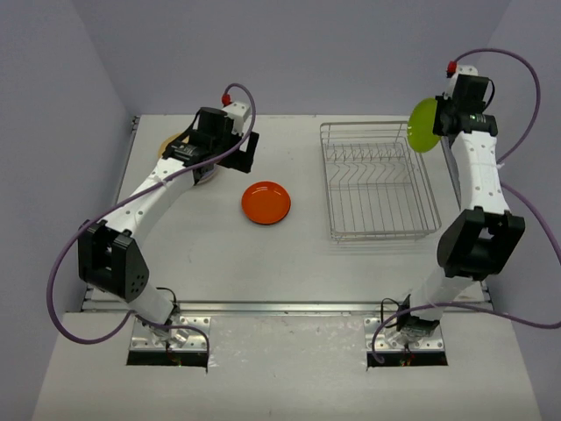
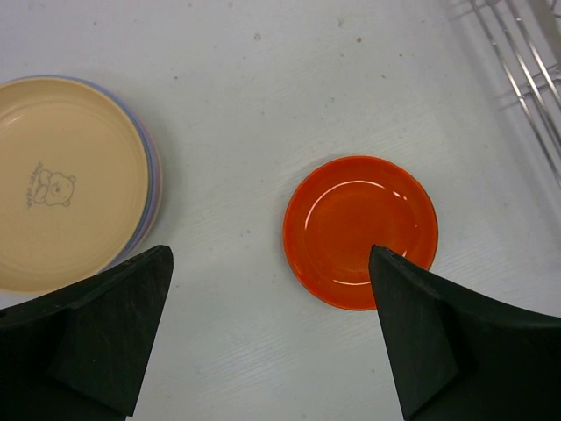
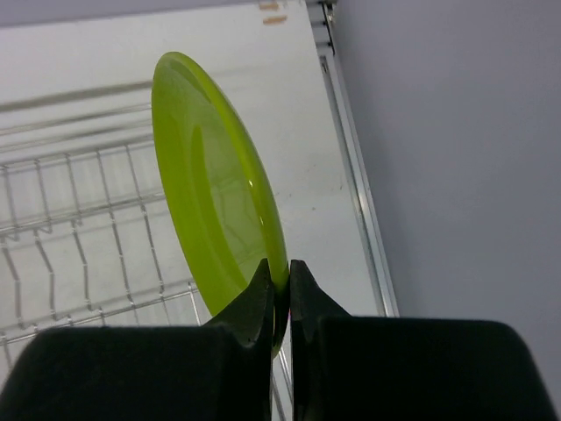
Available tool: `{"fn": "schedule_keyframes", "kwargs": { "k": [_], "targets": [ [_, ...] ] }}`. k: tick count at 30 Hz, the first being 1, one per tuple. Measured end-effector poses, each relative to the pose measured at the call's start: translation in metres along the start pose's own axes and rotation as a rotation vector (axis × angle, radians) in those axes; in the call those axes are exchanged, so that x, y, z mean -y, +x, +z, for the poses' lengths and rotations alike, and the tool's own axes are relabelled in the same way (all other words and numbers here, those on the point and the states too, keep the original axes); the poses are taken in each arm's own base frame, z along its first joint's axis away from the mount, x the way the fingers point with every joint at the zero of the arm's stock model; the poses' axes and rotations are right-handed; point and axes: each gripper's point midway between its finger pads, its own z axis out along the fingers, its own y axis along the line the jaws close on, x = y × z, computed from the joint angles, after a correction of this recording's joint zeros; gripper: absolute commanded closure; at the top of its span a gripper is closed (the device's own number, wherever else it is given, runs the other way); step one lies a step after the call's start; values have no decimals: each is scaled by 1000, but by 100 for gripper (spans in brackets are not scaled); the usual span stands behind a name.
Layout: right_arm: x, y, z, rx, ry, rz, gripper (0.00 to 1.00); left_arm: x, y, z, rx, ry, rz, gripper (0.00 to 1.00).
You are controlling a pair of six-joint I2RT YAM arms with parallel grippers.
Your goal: Unload the plates from the dish rack
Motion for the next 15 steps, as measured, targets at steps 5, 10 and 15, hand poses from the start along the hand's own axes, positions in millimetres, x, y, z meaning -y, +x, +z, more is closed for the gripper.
{"fn": "schedule_keyframes", "kwargs": {
  "k": [5,10,15],
  "targets": [
    [-25,-42,-61,156,-196,37,100,33,-15,-18,58,188,-14,12],
    [-89,-26,-115,175,-524,78,100,82,-39,-53,143,472,-50,14],
    [-180,44,-151,10,-832,63,100,115,-43,-75,141,690,-93,18]
  ]
}}
